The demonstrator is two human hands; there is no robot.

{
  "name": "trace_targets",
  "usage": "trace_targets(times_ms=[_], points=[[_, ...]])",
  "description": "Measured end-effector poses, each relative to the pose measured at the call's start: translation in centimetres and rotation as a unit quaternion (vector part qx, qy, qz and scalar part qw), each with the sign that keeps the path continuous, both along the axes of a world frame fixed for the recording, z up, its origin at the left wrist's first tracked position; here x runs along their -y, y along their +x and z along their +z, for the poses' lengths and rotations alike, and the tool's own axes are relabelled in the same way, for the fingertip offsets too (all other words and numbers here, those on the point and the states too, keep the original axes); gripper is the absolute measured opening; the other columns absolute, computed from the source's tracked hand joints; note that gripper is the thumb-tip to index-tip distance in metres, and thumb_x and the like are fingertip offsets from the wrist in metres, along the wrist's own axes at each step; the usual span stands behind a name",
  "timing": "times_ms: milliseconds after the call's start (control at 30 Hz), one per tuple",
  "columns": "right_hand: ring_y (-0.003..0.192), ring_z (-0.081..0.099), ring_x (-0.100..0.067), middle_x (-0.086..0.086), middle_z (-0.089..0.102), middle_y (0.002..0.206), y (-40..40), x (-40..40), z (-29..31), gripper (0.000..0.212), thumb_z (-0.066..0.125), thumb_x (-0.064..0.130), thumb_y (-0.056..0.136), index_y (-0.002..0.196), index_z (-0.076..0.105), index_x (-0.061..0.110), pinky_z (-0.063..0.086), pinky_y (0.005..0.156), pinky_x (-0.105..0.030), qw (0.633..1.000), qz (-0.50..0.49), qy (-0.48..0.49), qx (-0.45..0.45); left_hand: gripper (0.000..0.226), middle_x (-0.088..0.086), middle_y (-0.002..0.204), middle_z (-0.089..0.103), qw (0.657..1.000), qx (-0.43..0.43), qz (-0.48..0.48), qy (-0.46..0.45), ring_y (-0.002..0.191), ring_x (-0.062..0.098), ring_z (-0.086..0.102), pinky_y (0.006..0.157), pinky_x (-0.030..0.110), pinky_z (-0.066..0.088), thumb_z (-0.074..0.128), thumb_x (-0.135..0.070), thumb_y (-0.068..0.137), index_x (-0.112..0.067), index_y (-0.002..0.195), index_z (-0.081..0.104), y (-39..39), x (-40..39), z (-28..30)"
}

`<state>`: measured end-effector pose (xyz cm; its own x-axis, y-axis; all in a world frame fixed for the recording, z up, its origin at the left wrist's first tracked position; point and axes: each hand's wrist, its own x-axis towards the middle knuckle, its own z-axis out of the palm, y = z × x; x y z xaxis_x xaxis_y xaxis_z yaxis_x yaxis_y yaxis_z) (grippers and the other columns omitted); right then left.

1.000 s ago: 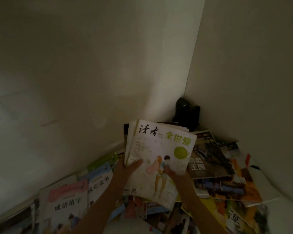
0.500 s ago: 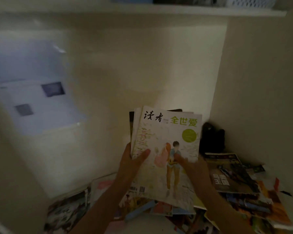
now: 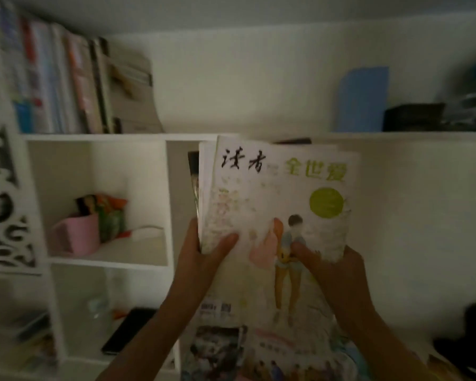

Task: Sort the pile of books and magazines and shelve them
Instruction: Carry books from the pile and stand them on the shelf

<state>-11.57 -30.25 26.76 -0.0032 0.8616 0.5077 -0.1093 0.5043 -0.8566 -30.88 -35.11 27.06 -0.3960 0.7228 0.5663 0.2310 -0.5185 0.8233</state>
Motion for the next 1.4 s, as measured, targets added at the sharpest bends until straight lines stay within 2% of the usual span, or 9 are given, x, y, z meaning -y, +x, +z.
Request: trace_targets(times_ms=[133, 267, 467, 600, 767, 967, 1133, 1300, 1400], points=[[0.062, 0.065, 0.007, 0.025, 0.068, 0.065, -5.2, 0.7, 6.5, 0.019, 0.079, 0.018, 0.070, 0.083, 0.067, 0.026, 0.048, 0.051, -0.009, 0.996, 0.051, 0.073, -0.024, 0.045, -0.016, 0.103, 0.062, 0.996, -0.045, 0.051, 0.063, 0.083, -0.009, 0.063, 0.061, 0.010, 0.050, 0.067, -0.037, 0.076, -0.029, 0.115, 0.047, -5.0, 1.2, 6.3], [0.065, 0.067, 0.005, 0.024, 0.068, 0.064, -10.3, -0.7, 12.6, 0.015, 0.078, 0.022, 0.072, 0.078, 0.066, 0.030, 0.052, 0.056, -0.012, 0.987, 0.077, 0.135, -0.037, 0.050, -0.006, 0.113, 0.064, 0.990, -0.066, 0.040, 0.117, 0.096, 0.006, 0.065, 0.075, 0.024, 0.056, 0.068, -0.036, 0.078, -0.024, 0.122, 0.048, -10.2, -0.1, 12.0], [0.072, 0.068, 0.000, 0.012, 0.070, 0.082, -19.0, -6.3, 20.5, 0.014, 0.076, 0.022, 0.076, 0.088, 0.069, 0.023, 0.055, 0.066, -0.017, 0.977, 0.094, 0.183, -0.059, 0.035, -0.015, 0.100, 0.061, 0.977, -0.112, 0.023, 0.178, 0.076, -0.008, 0.065, 0.059, 0.011, 0.050, 0.062, -0.024, 0.087, -0.026, 0.117, 0.044, -18.5, -5.2, 20.6], [0.068, 0.067, 0.001, 0.009, 0.069, 0.084, -22.8, -10.4, 25.1, 0.017, 0.076, 0.021, 0.076, 0.091, 0.069, 0.020, 0.055, 0.064, -0.016, 0.974, 0.082, 0.201, -0.064, 0.057, -0.005, 0.116, 0.061, 0.978, -0.109, 0.017, 0.178, 0.092, 0.009, 0.067, 0.075, 0.032, 0.058, 0.063, -0.037, 0.085, -0.026, 0.133, 0.035, -22.8, -10.0, 24.6], [0.066, 0.066, 0.005, 0.010, 0.068, 0.083, -25.0, -15.4, 27.7, 0.016, 0.074, 0.016, 0.078, 0.091, 0.067, 0.021, 0.052, 0.059, -0.012, 0.969, 0.081, 0.230, -0.031, 0.046, -0.012, 0.105, 0.060, 0.980, -0.080, -0.016, 0.180, 0.077, 0.000, 0.067, 0.058, 0.018, 0.054, 0.059, -0.031, 0.088, -0.031, 0.126, 0.034, -24.9, -15.3, 26.0], [0.073, 0.069, -0.007, -0.002, 0.071, 0.092, -26.1, -20.0, 27.6, 0.023, 0.075, 0.021, 0.076, 0.097, 0.069, 0.016, 0.057, 0.064, -0.021, 0.981, 0.135, 0.140, -0.019, 0.046, -0.009, 0.112, 0.061, 0.981, -0.092, -0.038, 0.168, 0.097, 0.013, 0.066, 0.073, 0.030, 0.058, 0.063, -0.024, 0.086, -0.030, 0.124, 0.039, -26.4, -18.3, 25.3], [0.092, 0.068, -0.017, -0.006, 0.070, 0.107, -26.7, -22.1, 27.0, 0.048, 0.072, 0.039, 0.075, 0.116, 0.064, 0.015, 0.055, 0.079, -0.032, 0.981, 0.186, 0.044, 0.013, 0.088, 0.000, 0.134, 0.052, 0.974, -0.133, -0.085, 0.159, 0.112, 0.019, 0.060, 0.085, 0.041, 0.054, 0.072, -0.025, 0.077, -0.039, 0.144, 0.017, -27.2, -18.5, 25.9], [0.097, 0.066, -0.015, -0.002, 0.068, 0.108, -28.3, -23.4, 27.1, 0.051, 0.075, 0.037, 0.074, 0.118, 0.063, 0.015, 0.053, 0.083, -0.030, 0.984, 0.150, 0.086, -0.050, 0.056, 0.001, 0.118, 0.063, 0.984, -0.085, -0.029, 0.152, 0.097, 0.018, 0.067, 0.082, 0.042, 0.056, 0.065, -0.030, 0.084, -0.021, 0.133, 0.041, -26.4, -18.7, 25.0], [0.103, 0.064, -0.021, -0.008, 0.066, 0.116, -30.5, -24.3, 27.6, 0.082, 0.084, 0.052, 0.050, 0.119, 0.063, 0.014, 0.051, 0.093, -0.038, 0.980, 0.196, 0.035, 0.008, 0.051, -0.008, 0.112, 0.061, 0.981, -0.090, 0.031, 0.171, 0.093, 0.010, 0.066, 0.069, 0.023, 0.057, 0.064, -0.030, 0.085, -0.022, 0.130, 0.042, -27.1, -18.5, 25.1]])
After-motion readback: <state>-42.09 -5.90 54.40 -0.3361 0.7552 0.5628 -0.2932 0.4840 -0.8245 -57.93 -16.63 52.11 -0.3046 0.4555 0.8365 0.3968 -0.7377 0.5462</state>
